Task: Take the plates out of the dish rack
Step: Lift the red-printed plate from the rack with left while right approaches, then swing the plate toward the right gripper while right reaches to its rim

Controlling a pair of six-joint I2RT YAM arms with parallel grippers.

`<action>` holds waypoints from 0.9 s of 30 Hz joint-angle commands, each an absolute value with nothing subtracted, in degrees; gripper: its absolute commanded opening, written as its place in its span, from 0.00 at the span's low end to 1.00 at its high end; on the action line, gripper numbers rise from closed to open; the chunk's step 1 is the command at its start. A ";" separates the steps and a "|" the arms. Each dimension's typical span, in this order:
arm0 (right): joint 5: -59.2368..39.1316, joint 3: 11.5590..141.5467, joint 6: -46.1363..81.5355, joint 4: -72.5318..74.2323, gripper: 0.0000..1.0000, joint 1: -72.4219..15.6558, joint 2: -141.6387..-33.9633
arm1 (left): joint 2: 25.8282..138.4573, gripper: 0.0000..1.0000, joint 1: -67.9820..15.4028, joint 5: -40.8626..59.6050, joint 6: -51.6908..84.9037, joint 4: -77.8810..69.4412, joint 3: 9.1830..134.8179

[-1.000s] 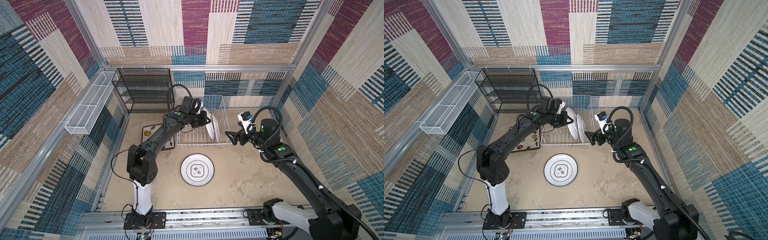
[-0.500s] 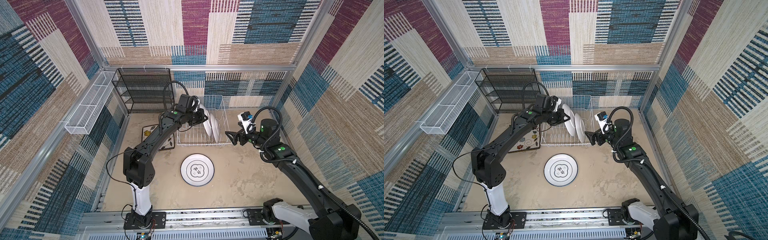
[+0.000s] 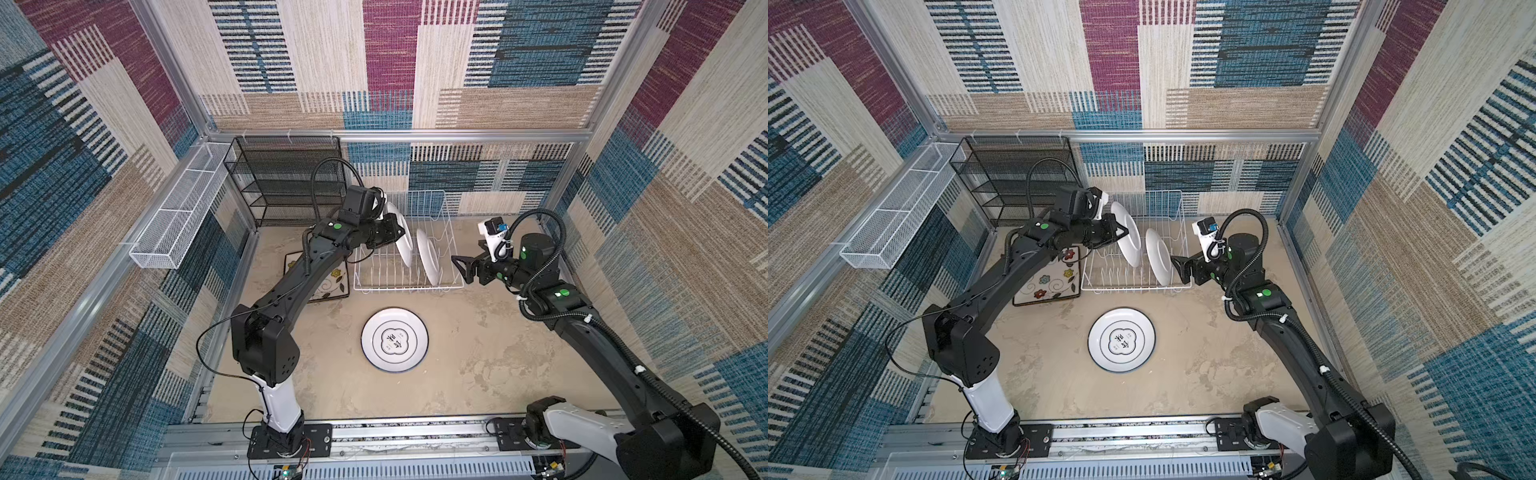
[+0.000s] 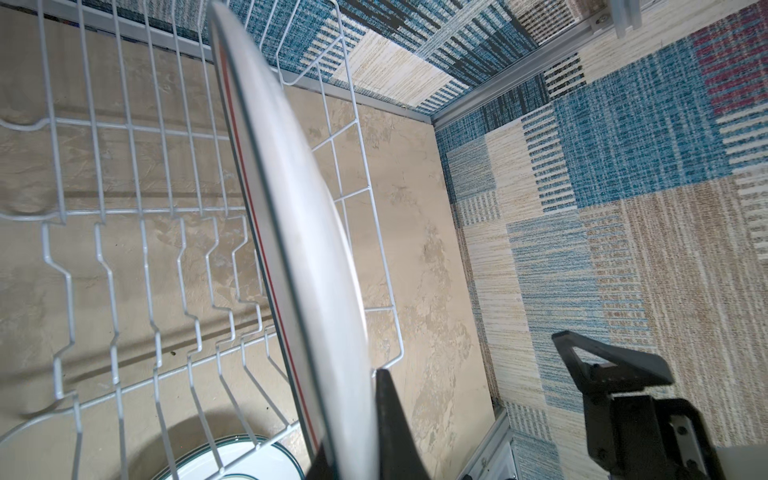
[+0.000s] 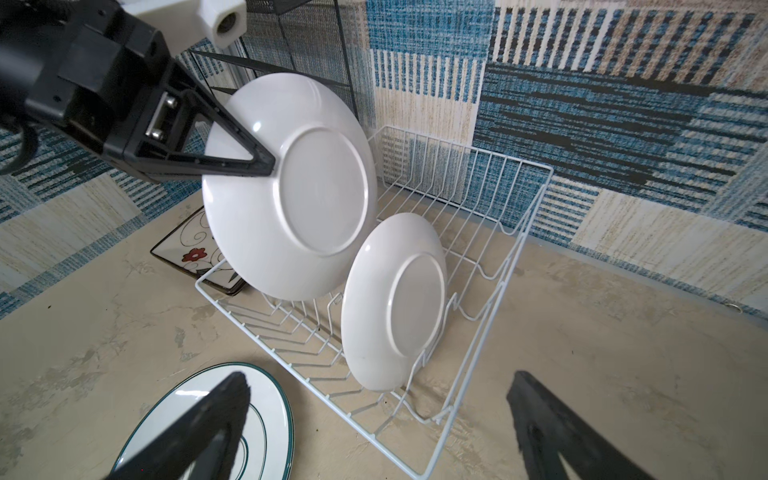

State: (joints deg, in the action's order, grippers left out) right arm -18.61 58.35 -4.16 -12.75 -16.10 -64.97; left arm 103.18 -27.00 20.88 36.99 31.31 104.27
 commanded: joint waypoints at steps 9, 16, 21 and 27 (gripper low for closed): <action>-13.58 65.92 5.01 -17.38 0.99 -15.94 -69.17 | 94.30 0.00 -26.98 16.75 21.21 28.33 99.94; -23.47 74.66 11.09 -22.78 0.99 -13.77 -73.87 | 85.08 0.00 -28.48 12.70 8.27 27.24 93.67; -30.76 76.96 16.59 -20.55 0.99 -12.77 -75.78 | 79.51 0.00 -31.74 6.26 -0.66 24.48 87.74; -36.05 77.29 22.58 -16.44 0.99 -11.95 -76.36 | 77.08 0.00 -37.62 -3.63 -13.76 24.05 83.34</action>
State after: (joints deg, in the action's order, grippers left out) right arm -31.88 76.53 18.00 -19.86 -12.19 -76.07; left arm 77.80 -35.97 3.36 -3.60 28.84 84.42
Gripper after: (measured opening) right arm 0.993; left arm 0.095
